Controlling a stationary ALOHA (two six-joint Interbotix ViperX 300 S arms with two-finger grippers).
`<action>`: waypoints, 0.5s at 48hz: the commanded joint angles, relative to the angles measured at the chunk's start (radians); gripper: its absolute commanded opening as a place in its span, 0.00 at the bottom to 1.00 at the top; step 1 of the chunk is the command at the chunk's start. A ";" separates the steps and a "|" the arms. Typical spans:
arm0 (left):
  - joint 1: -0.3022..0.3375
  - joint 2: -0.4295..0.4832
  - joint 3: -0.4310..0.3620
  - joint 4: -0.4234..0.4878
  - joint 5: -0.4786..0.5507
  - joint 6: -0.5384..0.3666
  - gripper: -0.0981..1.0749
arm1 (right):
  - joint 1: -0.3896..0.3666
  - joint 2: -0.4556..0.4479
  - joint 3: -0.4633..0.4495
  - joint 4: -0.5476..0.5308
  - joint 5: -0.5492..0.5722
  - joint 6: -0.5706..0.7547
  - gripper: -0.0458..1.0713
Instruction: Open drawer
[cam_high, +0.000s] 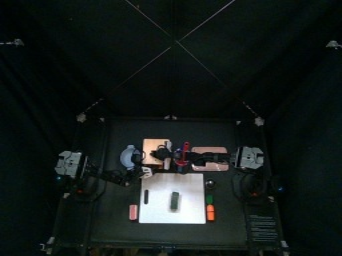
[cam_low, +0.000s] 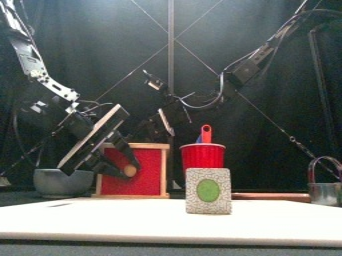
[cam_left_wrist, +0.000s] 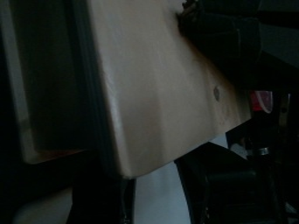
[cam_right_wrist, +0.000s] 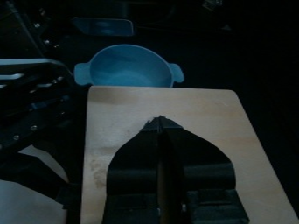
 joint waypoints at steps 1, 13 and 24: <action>-0.031 -0.014 -0.014 -0.002 0.006 0.002 0.66 | -0.006 -0.006 0.003 -0.002 0.021 -0.002 0.08; -0.087 -0.014 -0.014 -0.029 0.011 0.000 0.66 | -0.008 -0.006 -0.008 -0.002 0.026 -0.002 0.08; -0.133 -0.011 -0.015 -0.048 0.021 0.002 0.66 | -0.011 -0.003 -0.018 -0.002 0.046 -0.005 0.08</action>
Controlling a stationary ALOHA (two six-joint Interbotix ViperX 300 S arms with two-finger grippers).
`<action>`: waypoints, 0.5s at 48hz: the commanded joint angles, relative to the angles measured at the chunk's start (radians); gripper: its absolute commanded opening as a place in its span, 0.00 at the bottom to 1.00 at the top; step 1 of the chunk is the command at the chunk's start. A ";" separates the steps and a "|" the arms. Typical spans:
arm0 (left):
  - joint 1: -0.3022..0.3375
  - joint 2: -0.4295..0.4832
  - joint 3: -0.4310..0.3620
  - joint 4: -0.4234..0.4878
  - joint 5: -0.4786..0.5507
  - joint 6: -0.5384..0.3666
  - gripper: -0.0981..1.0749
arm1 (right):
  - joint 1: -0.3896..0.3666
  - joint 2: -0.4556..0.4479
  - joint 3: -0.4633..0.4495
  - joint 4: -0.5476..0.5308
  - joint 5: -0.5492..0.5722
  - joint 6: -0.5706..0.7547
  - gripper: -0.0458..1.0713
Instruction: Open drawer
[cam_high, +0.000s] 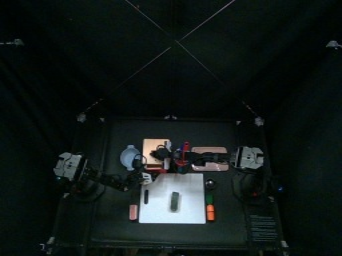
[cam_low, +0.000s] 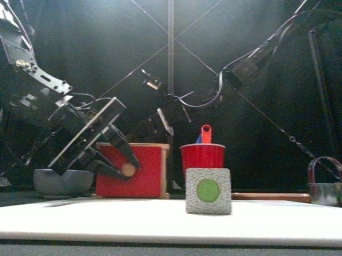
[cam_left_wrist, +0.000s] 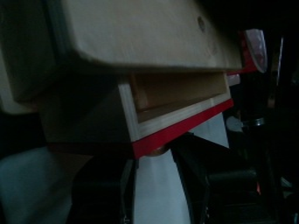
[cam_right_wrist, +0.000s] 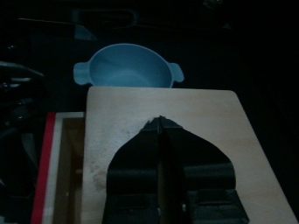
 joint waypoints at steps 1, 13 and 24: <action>-0.032 -0.011 -0.012 -0.003 0.014 0.003 0.66 | -0.002 -0.003 -0.006 -0.002 0.023 -0.002 0.08; -0.064 -0.011 -0.020 -0.003 0.048 0.003 0.66 | -0.002 0.009 -0.014 -0.002 0.031 -0.002 0.08; -0.095 -0.011 -0.025 -0.005 0.081 0.002 0.66 | -0.003 0.011 -0.015 -0.002 0.040 -0.002 0.08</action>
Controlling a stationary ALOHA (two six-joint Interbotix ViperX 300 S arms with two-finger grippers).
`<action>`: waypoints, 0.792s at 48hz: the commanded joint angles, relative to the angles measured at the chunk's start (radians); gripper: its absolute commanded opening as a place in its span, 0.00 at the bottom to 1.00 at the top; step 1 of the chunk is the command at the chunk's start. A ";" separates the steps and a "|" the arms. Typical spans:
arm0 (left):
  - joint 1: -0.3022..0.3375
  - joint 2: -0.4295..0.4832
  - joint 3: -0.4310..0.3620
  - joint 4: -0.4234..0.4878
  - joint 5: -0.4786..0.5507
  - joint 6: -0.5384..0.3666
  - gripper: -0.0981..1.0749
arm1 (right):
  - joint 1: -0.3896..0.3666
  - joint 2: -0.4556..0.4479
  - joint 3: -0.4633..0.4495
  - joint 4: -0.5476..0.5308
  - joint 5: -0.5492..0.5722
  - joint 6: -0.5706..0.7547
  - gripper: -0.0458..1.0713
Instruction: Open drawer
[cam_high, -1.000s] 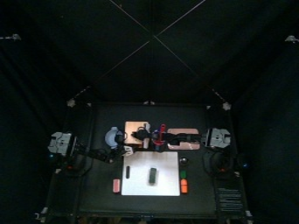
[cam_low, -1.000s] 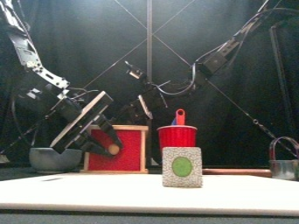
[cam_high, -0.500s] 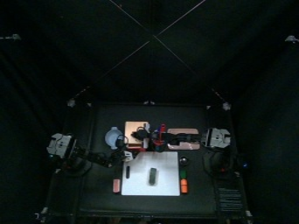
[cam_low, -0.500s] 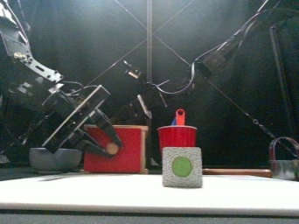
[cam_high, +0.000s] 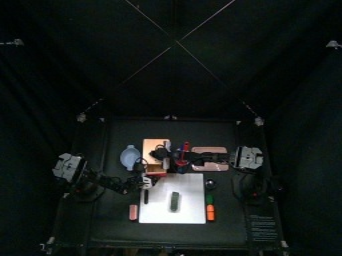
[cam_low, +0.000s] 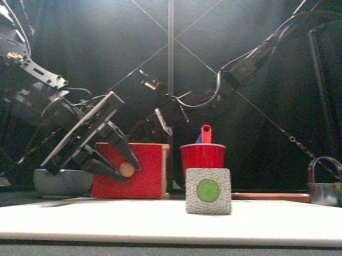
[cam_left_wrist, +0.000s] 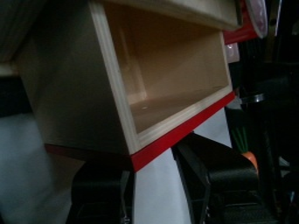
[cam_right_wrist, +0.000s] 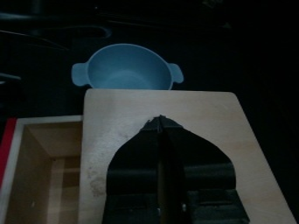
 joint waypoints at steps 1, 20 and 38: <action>-0.040 -0.009 -0.017 0.005 0.032 0.002 0.66 | -0.003 0.000 0.002 -0.002 0.025 -0.002 0.08; -0.081 -0.012 -0.015 0.008 0.112 0.003 0.66 | -0.003 0.000 0.002 -0.002 0.029 -0.002 0.08; -0.086 -0.014 -0.025 0.003 0.124 0.003 0.66 | -0.006 0.000 -0.006 -0.002 0.031 -0.002 0.08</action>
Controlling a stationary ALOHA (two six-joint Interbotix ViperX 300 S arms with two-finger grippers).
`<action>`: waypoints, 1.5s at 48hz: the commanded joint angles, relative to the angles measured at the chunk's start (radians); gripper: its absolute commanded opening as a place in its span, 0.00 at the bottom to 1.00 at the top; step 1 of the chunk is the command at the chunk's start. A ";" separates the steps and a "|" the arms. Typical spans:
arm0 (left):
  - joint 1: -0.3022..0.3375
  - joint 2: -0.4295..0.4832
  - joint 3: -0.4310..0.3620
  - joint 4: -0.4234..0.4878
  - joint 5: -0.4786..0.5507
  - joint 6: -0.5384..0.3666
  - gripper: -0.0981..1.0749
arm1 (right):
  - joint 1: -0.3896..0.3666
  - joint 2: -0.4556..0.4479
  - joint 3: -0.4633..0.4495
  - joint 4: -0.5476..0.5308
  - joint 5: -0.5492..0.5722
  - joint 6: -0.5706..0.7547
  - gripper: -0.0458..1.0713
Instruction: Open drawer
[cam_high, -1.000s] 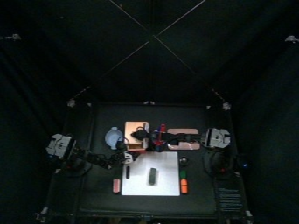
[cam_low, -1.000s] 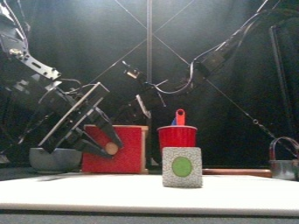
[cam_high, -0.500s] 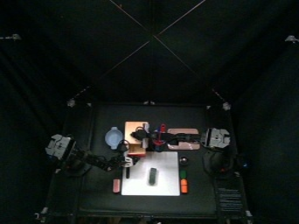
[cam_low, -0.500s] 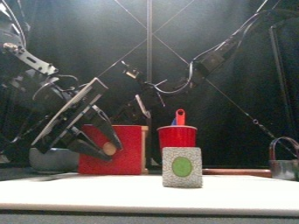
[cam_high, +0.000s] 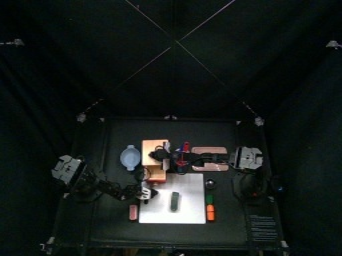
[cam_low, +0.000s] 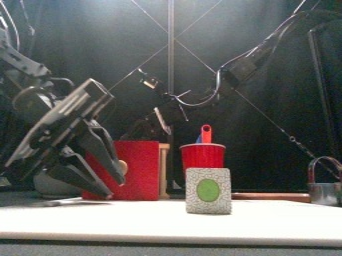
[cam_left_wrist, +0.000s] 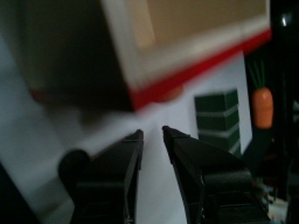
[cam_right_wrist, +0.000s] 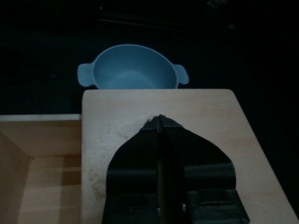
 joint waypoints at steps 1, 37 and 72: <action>0.009 -0.012 -0.018 0.002 -0.005 0.003 0.66 | -0.009 -0.002 -0.002 0.000 0.025 -0.002 0.08; 0.005 -0.064 0.021 -0.057 -0.092 0.006 0.68 | -0.012 -0.002 -0.011 -0.017 0.043 -0.002 0.08; 0.049 -0.032 -0.003 -0.107 -0.215 0.006 0.82 | -0.009 0.014 -0.014 -0.017 0.043 -0.003 0.07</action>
